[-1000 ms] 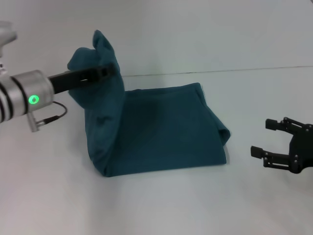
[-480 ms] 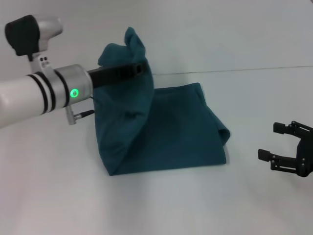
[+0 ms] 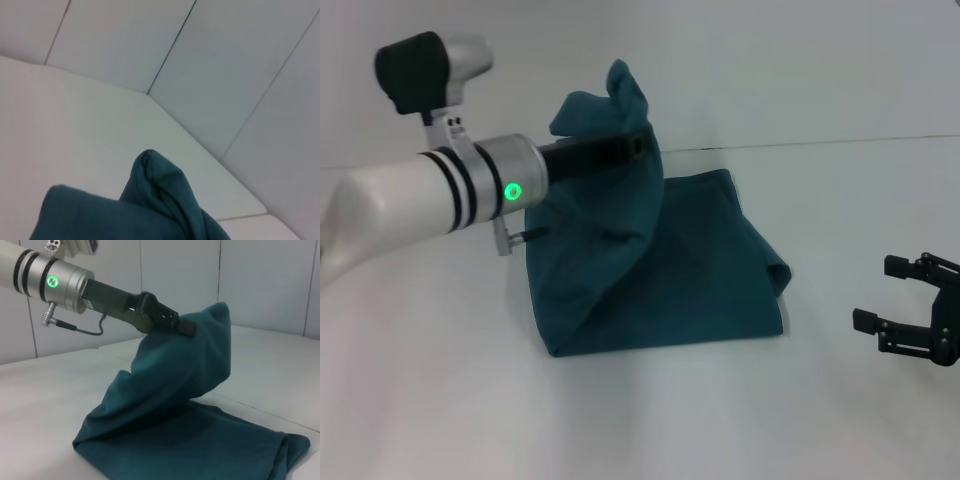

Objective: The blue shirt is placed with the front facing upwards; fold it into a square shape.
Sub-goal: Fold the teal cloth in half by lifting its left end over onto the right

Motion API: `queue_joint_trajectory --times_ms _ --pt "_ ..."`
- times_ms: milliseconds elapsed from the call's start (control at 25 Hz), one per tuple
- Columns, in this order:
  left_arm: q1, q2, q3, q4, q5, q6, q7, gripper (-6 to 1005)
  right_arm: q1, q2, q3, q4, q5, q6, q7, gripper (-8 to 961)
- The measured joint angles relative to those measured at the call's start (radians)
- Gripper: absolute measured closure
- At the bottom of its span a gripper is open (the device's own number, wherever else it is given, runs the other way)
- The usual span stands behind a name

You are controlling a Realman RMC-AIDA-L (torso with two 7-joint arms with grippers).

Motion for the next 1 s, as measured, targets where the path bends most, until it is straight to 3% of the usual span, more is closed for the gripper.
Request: queue_joint_trajectory --times_ms 440,1000 --pt "-0.026 0.000 0.160 -0.036 -0.136 -0.124 0.008 903 -0.004 0.004 0.001 0.006 0.000 0.020 -0.005 37" --pt "-0.041 0.000 0.266 -0.069 -0.234 -0.174 0.020 902 -0.010 0.011 0.001 0.001 0.000 0.025 -0.006 37"
